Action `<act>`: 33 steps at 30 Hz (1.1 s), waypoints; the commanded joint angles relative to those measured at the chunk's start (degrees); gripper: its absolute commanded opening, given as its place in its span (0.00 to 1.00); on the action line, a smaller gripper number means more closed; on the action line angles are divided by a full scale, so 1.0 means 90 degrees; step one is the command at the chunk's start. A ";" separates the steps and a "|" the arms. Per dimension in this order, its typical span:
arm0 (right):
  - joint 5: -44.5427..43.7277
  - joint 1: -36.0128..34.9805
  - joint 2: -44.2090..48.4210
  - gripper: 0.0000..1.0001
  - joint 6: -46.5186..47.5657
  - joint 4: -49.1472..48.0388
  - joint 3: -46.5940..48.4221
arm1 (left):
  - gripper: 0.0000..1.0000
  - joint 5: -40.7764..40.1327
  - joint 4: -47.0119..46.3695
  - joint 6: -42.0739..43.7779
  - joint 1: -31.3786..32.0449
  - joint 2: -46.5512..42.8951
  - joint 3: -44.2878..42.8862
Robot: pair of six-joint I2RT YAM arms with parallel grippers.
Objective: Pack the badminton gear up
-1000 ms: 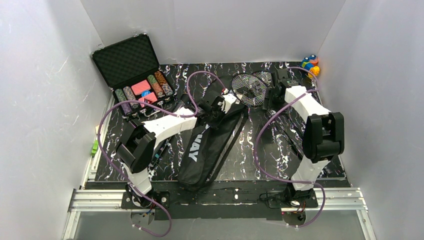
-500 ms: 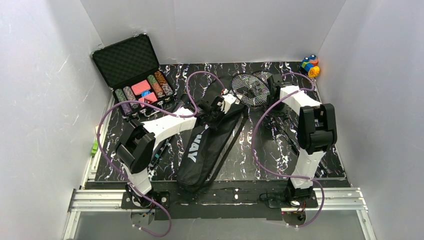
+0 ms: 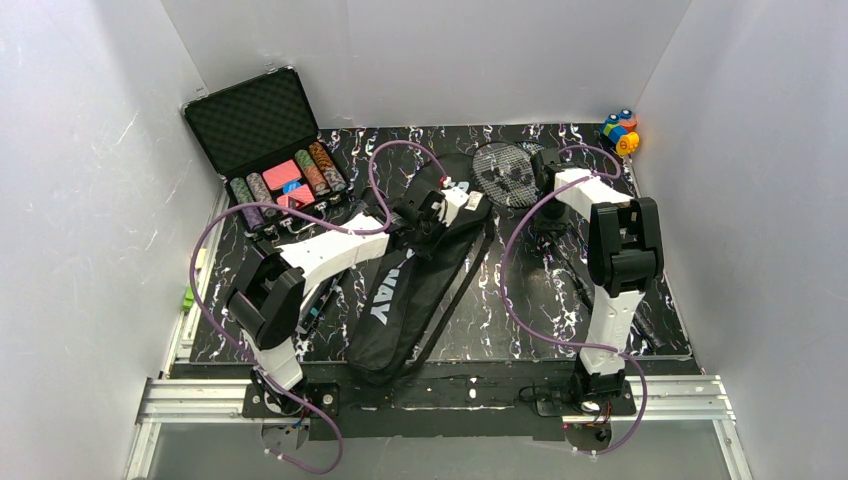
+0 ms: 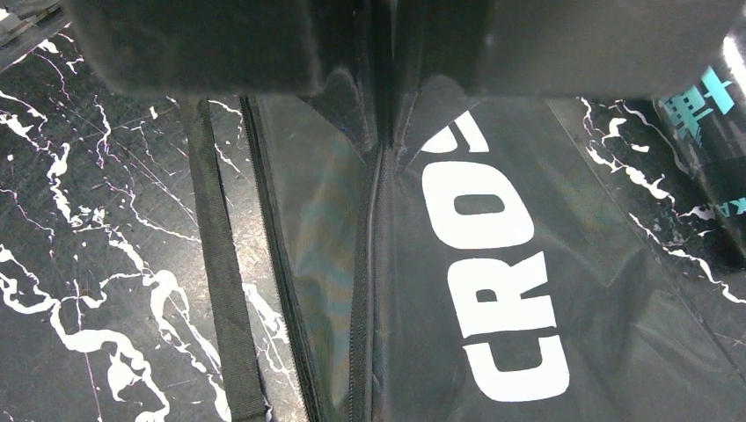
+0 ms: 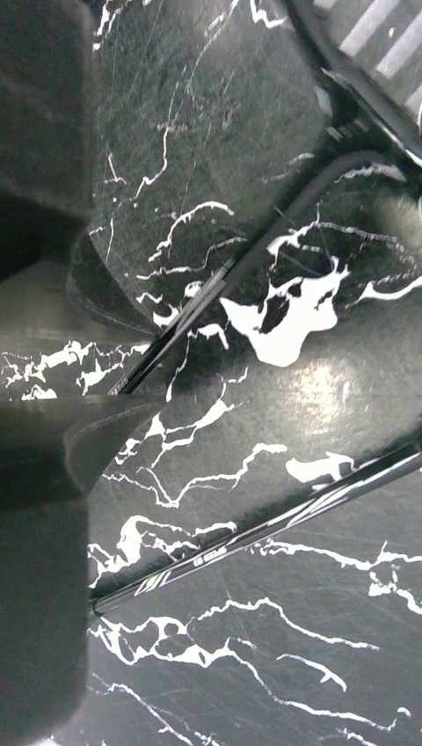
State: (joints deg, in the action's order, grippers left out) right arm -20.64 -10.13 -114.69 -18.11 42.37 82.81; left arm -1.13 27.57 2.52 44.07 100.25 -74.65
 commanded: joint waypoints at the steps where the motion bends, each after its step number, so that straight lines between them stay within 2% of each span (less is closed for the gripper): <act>1: 0.0337 0.0027 0.0132 0.23 -0.0068 -0.0431 0.0039 | 0.08 0.0040 0.0125 -0.0052 -0.0051 -0.0537 -0.0294; 4: 0.0700 -0.0092 0.0451 0.09 -0.0075 -0.0846 -0.0082 | 0.08 0.0013 0.0139 -0.0065 -0.0059 -0.0568 -0.0260; 8: 0.0692 -0.0462 0.0866 0.01 0.0059 -0.1144 -0.0235 | 0.07 -0.0027 0.0140 -0.0097 -0.0063 -0.0558 -0.0213; 14: 0.0354 -0.0963 0.1526 0.01 -0.0031 -0.0993 -0.0482 | 0.07 -0.0107 0.0131 -0.0209 -0.0056 -0.0491 -0.0196; 19: 0.0317 -0.1240 0.2350 0.01 -0.0692 0.0053 -0.0931 | 0.06 -0.0153 0.0099 -0.0378 -0.0113 -0.0415 -0.0239; 26: 0.1157 -0.1887 0.4351 0.01 -0.1528 0.1004 -0.2475 | 0.03 -0.0005 0.0283 -0.0795 -0.0361 -0.0039 -0.0746; 33: 0.1714 -0.3228 0.6259 0.01 -0.2743 0.1697 -0.3487 | 0.02 0.0118 0.0276 -0.0897 -0.0403 0.0335 -0.1168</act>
State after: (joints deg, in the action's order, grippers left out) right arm -9.37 -33.58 -65.58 -34.04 52.99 54.15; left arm -1.08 30.17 -3.92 40.45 102.10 -81.76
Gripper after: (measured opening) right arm 0.044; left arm 0.042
